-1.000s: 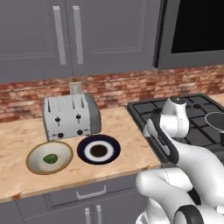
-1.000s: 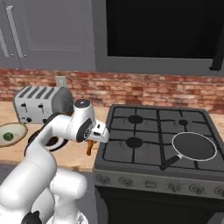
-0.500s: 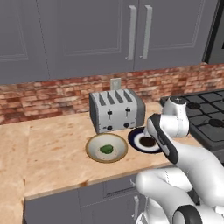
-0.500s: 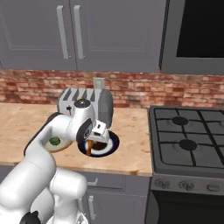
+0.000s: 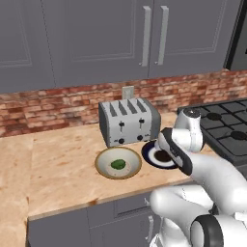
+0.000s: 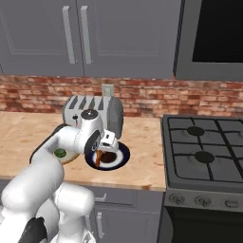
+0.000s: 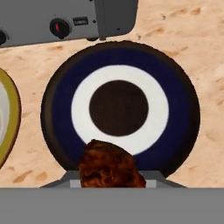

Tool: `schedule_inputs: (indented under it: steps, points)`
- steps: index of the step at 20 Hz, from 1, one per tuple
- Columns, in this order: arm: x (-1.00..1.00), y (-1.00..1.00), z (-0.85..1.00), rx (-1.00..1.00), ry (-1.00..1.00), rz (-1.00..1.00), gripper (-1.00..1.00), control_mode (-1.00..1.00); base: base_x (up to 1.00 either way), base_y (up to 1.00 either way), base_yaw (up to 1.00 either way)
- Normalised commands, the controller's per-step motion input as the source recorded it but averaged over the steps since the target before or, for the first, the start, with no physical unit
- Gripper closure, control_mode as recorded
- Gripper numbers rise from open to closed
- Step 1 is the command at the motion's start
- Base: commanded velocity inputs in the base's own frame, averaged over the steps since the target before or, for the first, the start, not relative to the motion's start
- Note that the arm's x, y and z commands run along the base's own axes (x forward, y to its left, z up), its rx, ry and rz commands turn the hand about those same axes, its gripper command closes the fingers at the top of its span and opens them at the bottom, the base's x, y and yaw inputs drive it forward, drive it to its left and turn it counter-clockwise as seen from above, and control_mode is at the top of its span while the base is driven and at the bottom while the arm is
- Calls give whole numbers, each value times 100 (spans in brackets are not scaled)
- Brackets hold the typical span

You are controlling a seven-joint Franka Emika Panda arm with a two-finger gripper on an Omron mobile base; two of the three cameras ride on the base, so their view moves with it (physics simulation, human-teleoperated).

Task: Place the chicken drumstick on the plate and place the avocado on the same plate.

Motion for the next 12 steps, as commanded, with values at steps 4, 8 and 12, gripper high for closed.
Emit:
schedule_inputs:
  steps: [4, 8, 12]
  points:
    - [78, -32, -28, 0, 1, 5, 100, -100, 0, 0, 0]
    - [64, -29, -36, 0, 10, 0, 100, -100, 0, 0, 0]
    - [62, -15, -58, -3, 5, 0, 100, -100, 0, 0, 0]
